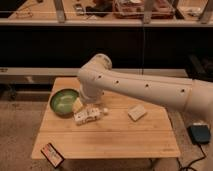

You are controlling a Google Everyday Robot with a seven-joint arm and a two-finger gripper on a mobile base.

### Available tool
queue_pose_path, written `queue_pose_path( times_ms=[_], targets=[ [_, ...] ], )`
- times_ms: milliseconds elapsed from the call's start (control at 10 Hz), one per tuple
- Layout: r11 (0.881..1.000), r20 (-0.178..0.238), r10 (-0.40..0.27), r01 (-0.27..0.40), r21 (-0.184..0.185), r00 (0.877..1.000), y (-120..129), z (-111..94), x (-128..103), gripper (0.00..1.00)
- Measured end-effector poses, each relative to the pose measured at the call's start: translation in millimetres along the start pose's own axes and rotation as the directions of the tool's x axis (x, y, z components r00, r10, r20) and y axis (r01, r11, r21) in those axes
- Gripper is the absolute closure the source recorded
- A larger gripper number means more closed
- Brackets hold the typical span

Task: Move the arm in a circular motion

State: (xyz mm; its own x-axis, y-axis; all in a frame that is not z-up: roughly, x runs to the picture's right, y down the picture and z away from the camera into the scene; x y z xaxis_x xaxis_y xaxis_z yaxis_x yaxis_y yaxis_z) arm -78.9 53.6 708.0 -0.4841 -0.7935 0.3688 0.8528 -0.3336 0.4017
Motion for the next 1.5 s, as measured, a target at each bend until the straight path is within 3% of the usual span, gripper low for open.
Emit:
queue_pose_path(
  times_ms=[300,500,700,1000,1100,1200,1500],
  targets=[
    [0.996,-0.029,0.051,-0.053,-0.073,0.998,56,23,57,0.2],
    [0.982,-0.019,0.129,-0.13,-0.139,0.991,114,28,69,0.2],
    [0.958,0.014,0.227,-0.221,-0.182,0.974,171,32,47,0.2],
    [0.908,0.055,0.395,-0.381,-0.172,0.917,242,44,-8,0.2],
    [0.884,0.063,0.453,-0.439,-0.16,0.889,267,46,-33,0.2],
    [0.87,0.064,0.482,-0.468,-0.152,0.874,283,46,-51,0.2],
    [0.85,0.044,0.519,-0.511,-0.128,0.853,305,22,-97,0.2]
  ],
)
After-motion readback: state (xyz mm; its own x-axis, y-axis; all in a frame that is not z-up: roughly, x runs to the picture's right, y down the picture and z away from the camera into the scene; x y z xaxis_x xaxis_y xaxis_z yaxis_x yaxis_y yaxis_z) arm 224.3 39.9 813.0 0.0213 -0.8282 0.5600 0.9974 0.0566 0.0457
